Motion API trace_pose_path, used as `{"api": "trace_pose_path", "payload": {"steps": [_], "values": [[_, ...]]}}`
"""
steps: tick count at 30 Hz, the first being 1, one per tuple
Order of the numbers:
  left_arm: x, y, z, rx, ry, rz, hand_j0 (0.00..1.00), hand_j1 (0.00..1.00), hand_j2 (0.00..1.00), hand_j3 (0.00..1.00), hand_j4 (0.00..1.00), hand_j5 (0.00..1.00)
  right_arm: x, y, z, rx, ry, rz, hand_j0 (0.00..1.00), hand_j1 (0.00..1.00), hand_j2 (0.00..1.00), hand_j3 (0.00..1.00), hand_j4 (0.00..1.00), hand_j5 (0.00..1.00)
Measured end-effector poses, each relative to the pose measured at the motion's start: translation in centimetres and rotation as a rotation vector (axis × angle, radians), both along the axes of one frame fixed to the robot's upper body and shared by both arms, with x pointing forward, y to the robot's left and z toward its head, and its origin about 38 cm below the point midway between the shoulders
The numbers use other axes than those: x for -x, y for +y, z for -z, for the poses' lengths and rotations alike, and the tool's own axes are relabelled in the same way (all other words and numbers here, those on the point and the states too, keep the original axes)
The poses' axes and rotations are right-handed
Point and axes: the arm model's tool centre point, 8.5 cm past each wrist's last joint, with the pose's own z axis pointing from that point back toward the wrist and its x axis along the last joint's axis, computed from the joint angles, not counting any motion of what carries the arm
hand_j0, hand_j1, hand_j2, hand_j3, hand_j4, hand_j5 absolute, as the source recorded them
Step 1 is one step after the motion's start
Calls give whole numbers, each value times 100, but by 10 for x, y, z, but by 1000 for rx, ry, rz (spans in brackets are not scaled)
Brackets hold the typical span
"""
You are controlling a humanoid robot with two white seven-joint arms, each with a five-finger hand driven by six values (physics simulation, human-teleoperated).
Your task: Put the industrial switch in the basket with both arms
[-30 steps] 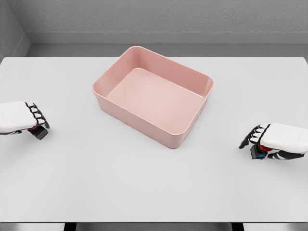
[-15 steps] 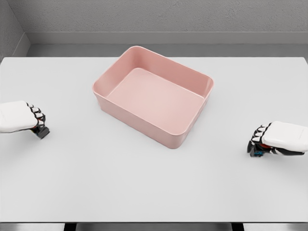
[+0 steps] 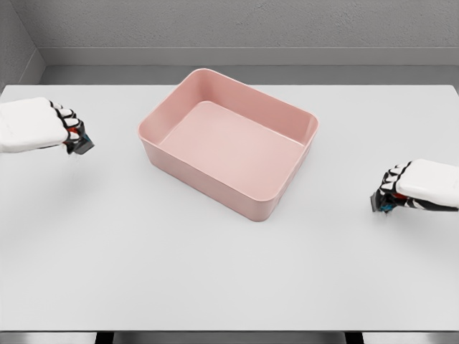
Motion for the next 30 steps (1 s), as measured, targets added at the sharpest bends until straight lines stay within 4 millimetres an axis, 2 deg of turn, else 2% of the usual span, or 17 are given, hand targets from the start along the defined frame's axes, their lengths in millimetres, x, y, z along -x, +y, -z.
{"api": "trace_pose_path", "payload": {"steps": [5,10,12,15,16,22,24,30], "values": [[-10,-20,-29,69,-69,46,37,37,37,37,37,37,-6,4,-5,-28,-29,2,48,48,48,48,48,48],[-15,-41,-29,128,-73,91,37,37,37,37,37,37,-12,10,-12,-49,-56,-4,48,48,48,48,48,48],[-20,-51,-45,133,-110,115,37,37,37,37,37,37,-16,13,-17,-62,-74,-9,48,48,48,48,48,48],[-25,-70,-42,140,-103,157,37,37,37,37,37,37,-22,18,-27,-73,-107,-17,48,48,48,48,48,48],[-27,-77,-47,136,-117,173,37,37,37,37,37,37,-24,18,-29,-78,-113,-17,48,48,48,48,48,48],[-34,-103,-22,146,-53,219,37,37,37,37,37,37,-33,29,-37,-115,-148,-30,48,48,48,48,48,48],[-40,-113,-23,149,-60,231,37,37,37,37,37,37,-36,35,-39,-134,-158,-40,48,48,48,48,48,48],[-68,-141,4,172,-17,219,37,37,37,37,37,37,-46,57,-46,-191,-196,-74,48,48,48,48,48,48]]}}
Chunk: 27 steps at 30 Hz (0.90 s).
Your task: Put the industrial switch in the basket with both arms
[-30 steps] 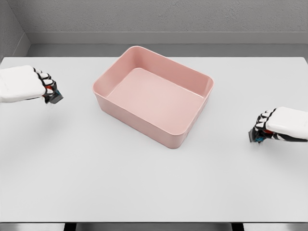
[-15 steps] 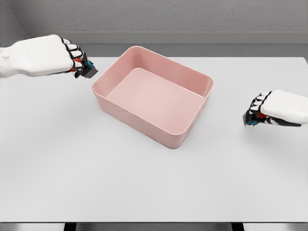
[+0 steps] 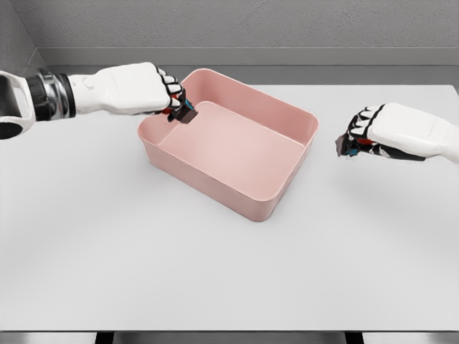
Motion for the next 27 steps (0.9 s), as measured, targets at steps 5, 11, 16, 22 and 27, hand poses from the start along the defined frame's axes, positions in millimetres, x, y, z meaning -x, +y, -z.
{"api": "trace_pose_path", "payload": {"steps": [5,11,16,22,27], "values": [[-4,-22,13,6,23,28,39,39,39,39,39,39,-7,14,-2,-38,-16,-21,48,48,48,48,48,48],[-2,-40,17,22,36,63,100,100,100,100,100,100,-15,31,-9,-78,-45,-48,48,48,48,48,48,48],[0,-58,20,44,45,98,100,100,100,100,100,100,-20,48,-2,-119,-41,-70,48,48,48,48,48,48],[-8,-42,-22,113,23,82,100,100,100,100,100,100,-22,62,1,-139,-36,-91,48,48,48,48,48,48],[-10,41,-35,192,96,-73,100,100,100,100,100,100,-24,73,1,-162,-38,-110,48,48,48,48,48,48]]}}
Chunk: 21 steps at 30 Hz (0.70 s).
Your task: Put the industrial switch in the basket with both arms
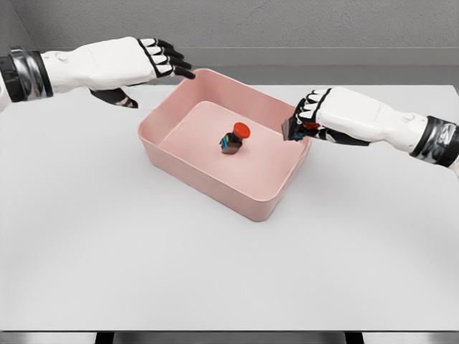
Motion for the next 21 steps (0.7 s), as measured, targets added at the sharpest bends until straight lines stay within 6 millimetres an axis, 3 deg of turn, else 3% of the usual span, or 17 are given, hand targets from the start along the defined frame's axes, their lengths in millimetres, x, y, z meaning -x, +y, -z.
{"api": "trace_pose_path", "payload": {"steps": [3,6,16,18,21], "values": [[-7,35,15,24,67,-94,100,100,100,100,100,100,-5,10,0,-21,0,-12,48,48,48,48,48,48],[-10,52,22,41,102,-138,100,100,100,100,100,100,-11,21,-4,-42,-7,-25,48,48,48,48,48,48],[-6,54,55,42,180,-148,100,100,100,100,100,100,-36,56,17,-52,46,-39,49,49,49,49,49,49],[-5,54,56,39,183,-149,100,100,100,100,100,100,-38,62,22,-54,59,-41,58,58,58,58,58,58],[-5,56,56,36,184,-153,100,100,100,100,100,100,-41,70,26,-59,71,-48,100,100,100,100,100,100]]}}
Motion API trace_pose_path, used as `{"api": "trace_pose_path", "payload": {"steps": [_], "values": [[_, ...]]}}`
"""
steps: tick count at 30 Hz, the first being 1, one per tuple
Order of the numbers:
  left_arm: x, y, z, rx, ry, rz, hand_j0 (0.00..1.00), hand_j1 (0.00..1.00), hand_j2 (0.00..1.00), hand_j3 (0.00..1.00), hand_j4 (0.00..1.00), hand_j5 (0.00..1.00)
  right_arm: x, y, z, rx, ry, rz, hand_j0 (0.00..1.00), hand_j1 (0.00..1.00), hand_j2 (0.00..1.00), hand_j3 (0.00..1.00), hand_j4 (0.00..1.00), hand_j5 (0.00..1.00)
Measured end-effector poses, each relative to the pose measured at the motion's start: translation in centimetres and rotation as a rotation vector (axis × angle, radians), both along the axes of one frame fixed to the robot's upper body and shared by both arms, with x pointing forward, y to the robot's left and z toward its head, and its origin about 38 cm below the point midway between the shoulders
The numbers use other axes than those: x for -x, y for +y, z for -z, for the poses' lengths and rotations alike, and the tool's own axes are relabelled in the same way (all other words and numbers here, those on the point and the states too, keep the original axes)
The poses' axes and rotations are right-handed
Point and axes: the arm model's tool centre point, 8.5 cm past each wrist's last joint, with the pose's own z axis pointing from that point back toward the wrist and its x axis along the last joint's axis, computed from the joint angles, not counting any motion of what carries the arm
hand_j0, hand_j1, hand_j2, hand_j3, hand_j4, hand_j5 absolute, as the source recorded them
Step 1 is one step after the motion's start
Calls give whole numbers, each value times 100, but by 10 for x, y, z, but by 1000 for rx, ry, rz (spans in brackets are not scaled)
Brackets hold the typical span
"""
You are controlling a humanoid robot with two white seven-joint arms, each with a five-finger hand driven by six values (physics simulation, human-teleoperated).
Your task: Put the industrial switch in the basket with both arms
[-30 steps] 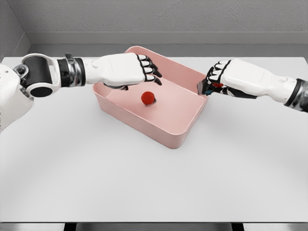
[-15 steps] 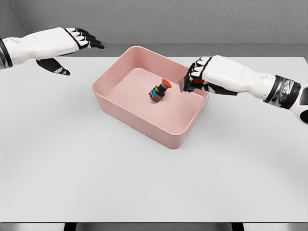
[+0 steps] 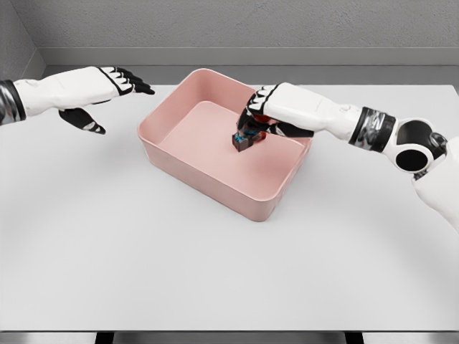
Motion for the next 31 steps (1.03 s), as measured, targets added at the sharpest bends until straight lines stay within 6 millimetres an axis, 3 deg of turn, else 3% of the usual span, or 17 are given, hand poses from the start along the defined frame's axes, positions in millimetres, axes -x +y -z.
{"api": "trace_pose_path", "payload": {"steps": [8,12,16,23,25,27,31], "values": [[1,3,0,7,6,-5,100,100,100,100,100,100,-1,17,0,-18,4,-27,100,100,100,100,100,100],[1,3,0,11,7,-6,100,100,100,100,100,100,-2,8,0,-16,6,-9,100,100,100,100,100,100],[1,3,-1,16,9,-5,100,100,100,100,100,100,2,-43,14,-29,37,106,100,100,100,100,100,100],[1,3,-1,25,11,-5,100,100,100,100,100,100,5,-140,-7,-120,16,328,100,100,100,100,100,100],[1,3,-1,25,11,-6,100,100,100,100,100,100,13,-163,10,-123,59,384,100,100,100,100,100,100],[1,3,-1,25,11,-6,100,100,100,100,100,100,18,-178,17,-129,79,423,100,100,100,100,100,100],[1,3,0,25,13,-6,100,100,100,100,100,100,18,-190,12,-137,70,449,100,100,100,100,100,100]]}}
